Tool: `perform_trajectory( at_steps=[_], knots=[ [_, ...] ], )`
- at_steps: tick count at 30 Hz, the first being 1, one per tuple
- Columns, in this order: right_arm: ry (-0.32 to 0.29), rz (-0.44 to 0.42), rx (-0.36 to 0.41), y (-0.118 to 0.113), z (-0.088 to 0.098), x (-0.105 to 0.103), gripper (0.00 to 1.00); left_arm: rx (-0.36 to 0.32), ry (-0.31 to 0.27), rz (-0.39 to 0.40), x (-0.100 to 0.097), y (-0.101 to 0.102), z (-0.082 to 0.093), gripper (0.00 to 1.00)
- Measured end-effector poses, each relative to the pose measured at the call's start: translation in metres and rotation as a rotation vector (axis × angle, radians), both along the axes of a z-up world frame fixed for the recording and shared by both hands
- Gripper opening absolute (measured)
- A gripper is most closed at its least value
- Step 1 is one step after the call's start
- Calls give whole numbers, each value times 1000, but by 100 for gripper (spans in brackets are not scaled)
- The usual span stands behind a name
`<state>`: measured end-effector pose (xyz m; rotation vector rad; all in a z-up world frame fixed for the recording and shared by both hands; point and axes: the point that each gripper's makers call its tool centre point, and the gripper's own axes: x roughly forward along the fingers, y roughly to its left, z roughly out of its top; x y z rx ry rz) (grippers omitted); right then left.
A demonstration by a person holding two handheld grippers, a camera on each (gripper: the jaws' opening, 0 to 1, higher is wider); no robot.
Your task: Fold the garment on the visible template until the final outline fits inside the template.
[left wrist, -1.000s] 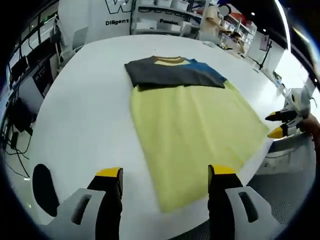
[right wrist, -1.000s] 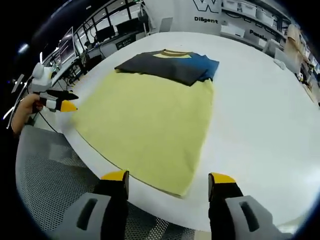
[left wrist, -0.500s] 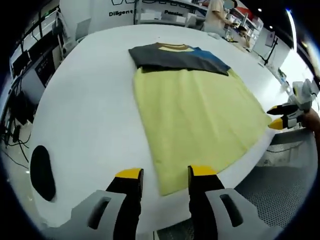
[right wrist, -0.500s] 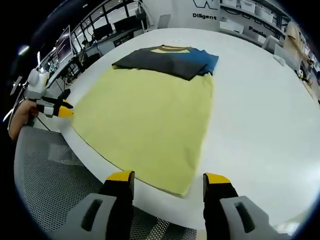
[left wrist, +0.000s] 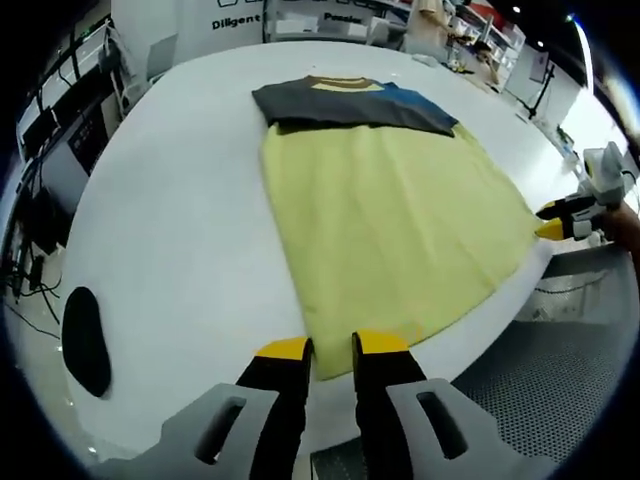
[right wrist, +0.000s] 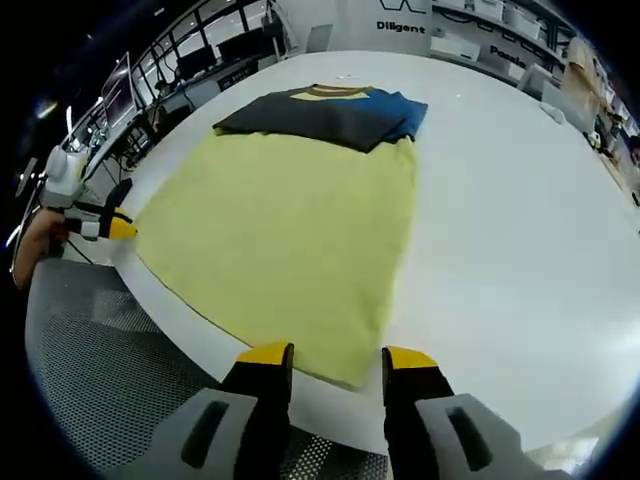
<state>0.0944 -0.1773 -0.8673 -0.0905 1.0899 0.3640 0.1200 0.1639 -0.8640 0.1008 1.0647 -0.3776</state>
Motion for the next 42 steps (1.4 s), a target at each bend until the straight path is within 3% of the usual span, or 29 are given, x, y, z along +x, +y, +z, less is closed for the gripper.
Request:
perform_trajectory(
  at_steps=[9,13,15,17,31,42],
  knots=[
    [26,6,-48,-9,-3,-4,1,24,2,8,-1,5,-1,11],
    [29,16,-46,-8,-3,-5,0,13,2,1,-2,4,-2,8],
    [18,107,-73,-7,-3,-6,0,25,-3,-16,-2,4,-2,7],
    [22,143,-97,-7,-2,-9,0,31,-3,-20,-2,3,-1,7],
    [71,138,-104,-15,3,-17,0,43,38,-75,-14,-1,-2,7],
    [153,160,-115,-15,2,-34,0,91,99,-153,-28,-3,-1,7]
  ],
)
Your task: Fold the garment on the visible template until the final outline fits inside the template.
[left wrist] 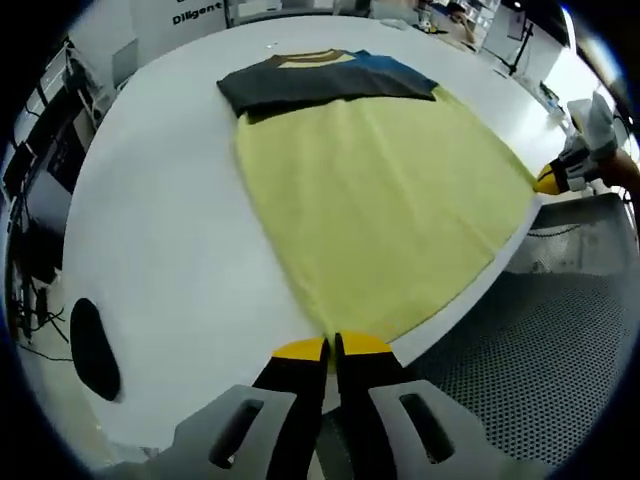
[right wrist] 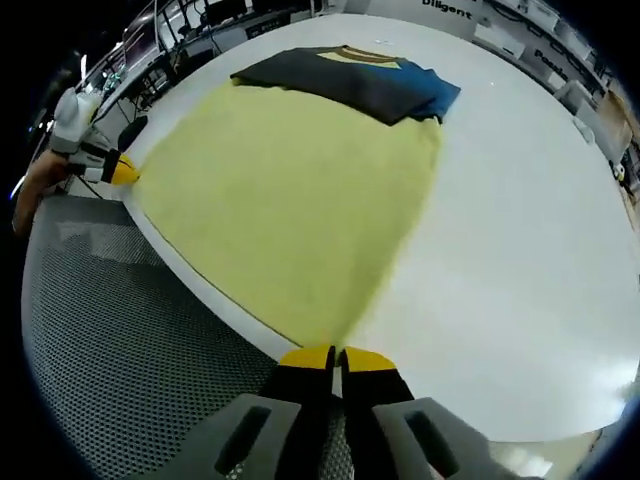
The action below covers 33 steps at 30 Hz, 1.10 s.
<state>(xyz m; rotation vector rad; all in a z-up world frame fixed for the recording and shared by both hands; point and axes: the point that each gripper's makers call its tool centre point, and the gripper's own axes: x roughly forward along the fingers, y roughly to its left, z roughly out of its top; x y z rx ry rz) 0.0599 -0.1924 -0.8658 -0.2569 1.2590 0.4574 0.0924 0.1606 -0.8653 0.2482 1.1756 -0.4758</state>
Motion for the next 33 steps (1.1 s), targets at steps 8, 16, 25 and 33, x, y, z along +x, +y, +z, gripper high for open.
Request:
perform_trajectory(
  at_steps=[8,16,25,33],
  knots=[
    [55,-14,2,-2,0,-12,0,-1,34,-4,-8,-1,-1,7],
    [110,-16,7,-2,2,-26,0,-5,85,2,-22,-2,-1,7],
    [118,-18,30,-1,9,-30,0,-5,98,-1,-27,-3,7,7],
    [78,-4,62,0,26,-19,0,-42,64,13,-15,-3,23,7]
  ],
)
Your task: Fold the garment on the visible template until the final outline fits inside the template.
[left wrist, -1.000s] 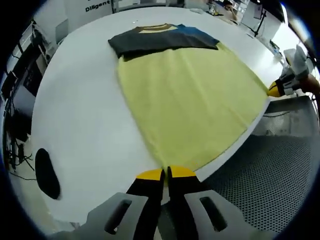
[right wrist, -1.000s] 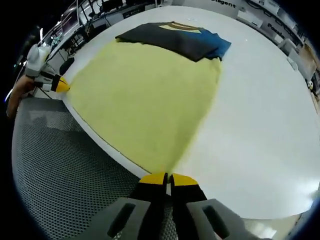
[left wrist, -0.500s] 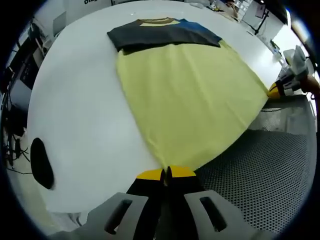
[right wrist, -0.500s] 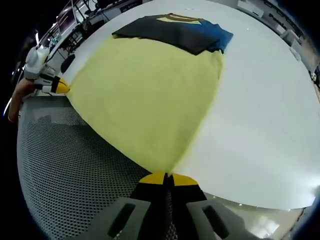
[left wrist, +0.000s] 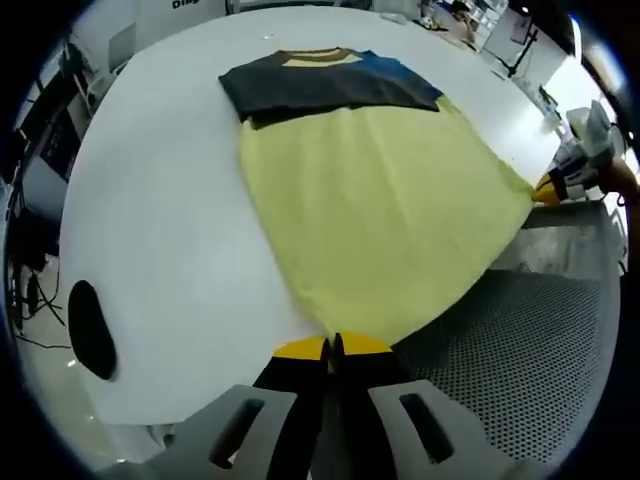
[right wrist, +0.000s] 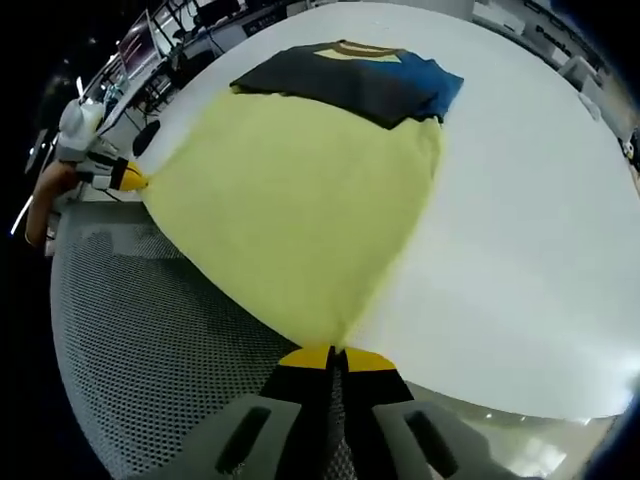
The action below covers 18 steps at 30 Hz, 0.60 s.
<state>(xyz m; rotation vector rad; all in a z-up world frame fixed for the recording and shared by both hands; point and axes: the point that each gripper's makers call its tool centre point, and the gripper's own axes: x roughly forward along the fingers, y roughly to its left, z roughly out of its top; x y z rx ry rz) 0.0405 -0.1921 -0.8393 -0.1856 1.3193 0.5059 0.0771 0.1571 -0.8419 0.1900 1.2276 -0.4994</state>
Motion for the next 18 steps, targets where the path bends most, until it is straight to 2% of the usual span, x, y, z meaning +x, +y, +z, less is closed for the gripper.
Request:
perform_trajectory(
  at_steps=[3,10,13,18],
  knots=[
    [-26,1,8,0,11,10,0,-17,-22,16,9,0,10,6],
    [-110,-10,32,0,37,38,0,-35,-54,47,23,1,20,6],
    [-137,-17,43,0,46,49,0,-61,-80,84,36,1,29,6],
    [-189,-45,39,-2,59,76,0,-70,-130,89,60,2,43,6]
  ],
)
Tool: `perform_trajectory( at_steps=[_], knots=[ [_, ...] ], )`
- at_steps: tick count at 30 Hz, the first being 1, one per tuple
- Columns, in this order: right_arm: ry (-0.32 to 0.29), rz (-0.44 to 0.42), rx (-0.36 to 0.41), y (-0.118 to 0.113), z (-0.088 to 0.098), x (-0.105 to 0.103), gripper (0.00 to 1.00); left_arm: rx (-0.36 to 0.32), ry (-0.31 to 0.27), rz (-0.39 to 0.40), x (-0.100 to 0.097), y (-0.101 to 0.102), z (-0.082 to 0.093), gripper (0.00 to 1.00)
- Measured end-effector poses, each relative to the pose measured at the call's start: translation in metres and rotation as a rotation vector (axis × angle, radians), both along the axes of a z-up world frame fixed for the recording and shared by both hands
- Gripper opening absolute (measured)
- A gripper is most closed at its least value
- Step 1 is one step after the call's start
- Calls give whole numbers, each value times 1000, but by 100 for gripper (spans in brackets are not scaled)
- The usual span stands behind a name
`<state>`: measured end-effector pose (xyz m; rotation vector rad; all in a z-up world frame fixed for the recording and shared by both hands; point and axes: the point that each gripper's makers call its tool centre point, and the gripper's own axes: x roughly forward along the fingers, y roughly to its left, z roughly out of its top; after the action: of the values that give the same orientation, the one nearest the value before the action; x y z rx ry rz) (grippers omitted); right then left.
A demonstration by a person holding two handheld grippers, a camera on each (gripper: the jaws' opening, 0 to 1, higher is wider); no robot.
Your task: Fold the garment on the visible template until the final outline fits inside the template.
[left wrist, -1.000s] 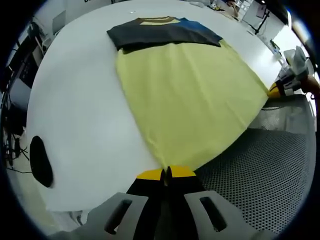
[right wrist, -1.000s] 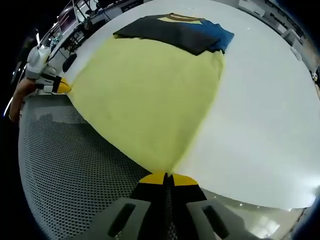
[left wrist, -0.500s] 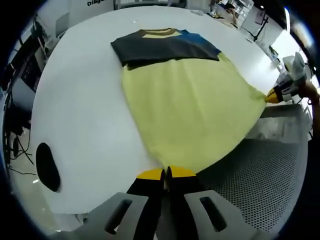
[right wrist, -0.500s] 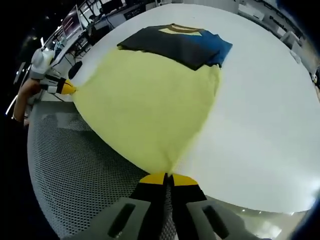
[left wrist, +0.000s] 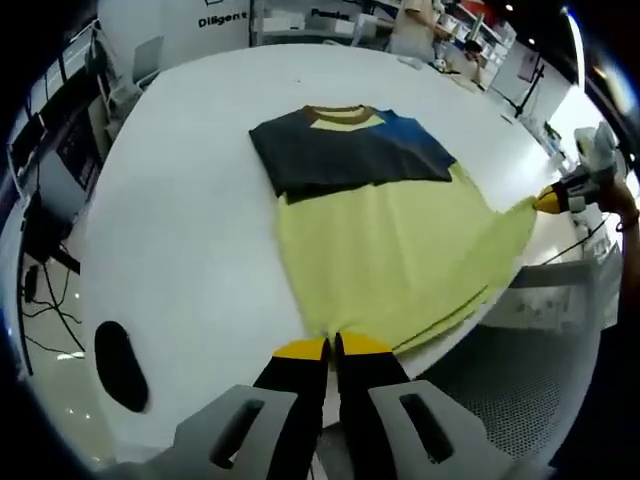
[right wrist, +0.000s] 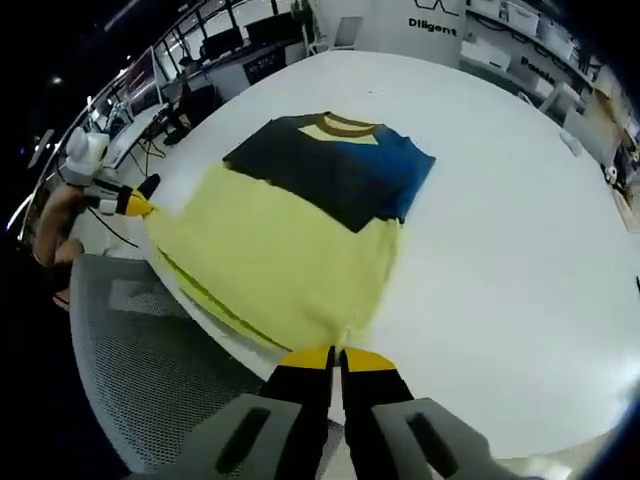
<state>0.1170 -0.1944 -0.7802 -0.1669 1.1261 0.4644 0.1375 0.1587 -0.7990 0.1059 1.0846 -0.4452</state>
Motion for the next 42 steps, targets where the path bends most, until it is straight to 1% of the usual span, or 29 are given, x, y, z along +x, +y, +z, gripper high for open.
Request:
perform_trajectory(
  at_steps=[1,2,4,6,10,11,13,16,21,22,23,28,30,31,33,34,36,37,39,41,42],
  knots=[
    [-20,0,2,1,6,8,0,-2,-9,3,5,0,3,6],
    [-25,0,4,2,7,10,0,-4,-27,11,12,-1,7,6],
    [-51,-2,0,2,15,23,0,-8,-54,21,23,-2,13,6],
    [-66,-1,-6,2,20,31,0,-23,-121,59,40,-3,23,6],
    [-103,-2,-14,0,29,49,0,-21,-151,85,54,-3,30,6],
    [-116,11,-12,2,31,54,0,-17,-164,86,60,-3,33,6],
    [-128,6,-3,3,33,62,0,-17,-176,88,66,-3,35,6],
    [-145,7,2,4,33,73,0,-24,-214,90,83,-5,45,6],
    [-176,-39,15,-2,39,94,0,-34,-244,95,105,-7,53,6],
    [-183,-44,19,-3,40,98,0,-36,-263,96,115,-7,56,6],
    [-193,-51,24,-3,41,102,0,-36,-263,97,117,-7,56,6],
    [-224,-89,60,-6,45,124,0,-66,-287,123,146,-7,59,6],
    [-239,-97,64,-7,47,133,0,-68,-289,128,152,-6,59,6],
    [-244,-97,65,-7,47,137,0,-74,-294,140,160,-6,60,6],
    [-269,-104,70,-7,50,146,0,-75,-295,140,164,-6,61,6],
    [-282,-108,70,-7,52,152,0,-79,-306,149,171,-7,63,6],
    [-319,-119,66,-8,55,164,0,-80,-311,154,179,-7,64,6],
    [-325,-118,65,-8,55,167,0,-80,-322,157,184,-7,66,6],
    [-341,-144,63,-9,57,177,0,-84,-337,165,195,-9,70,6],
    [-351,-152,64,-9,56,185,0,-75,-345,172,207,-9,68,6],
    [-352,-167,69,-10,55,189,0,-73,-347,173,210,-9,67,6]
  ],
)
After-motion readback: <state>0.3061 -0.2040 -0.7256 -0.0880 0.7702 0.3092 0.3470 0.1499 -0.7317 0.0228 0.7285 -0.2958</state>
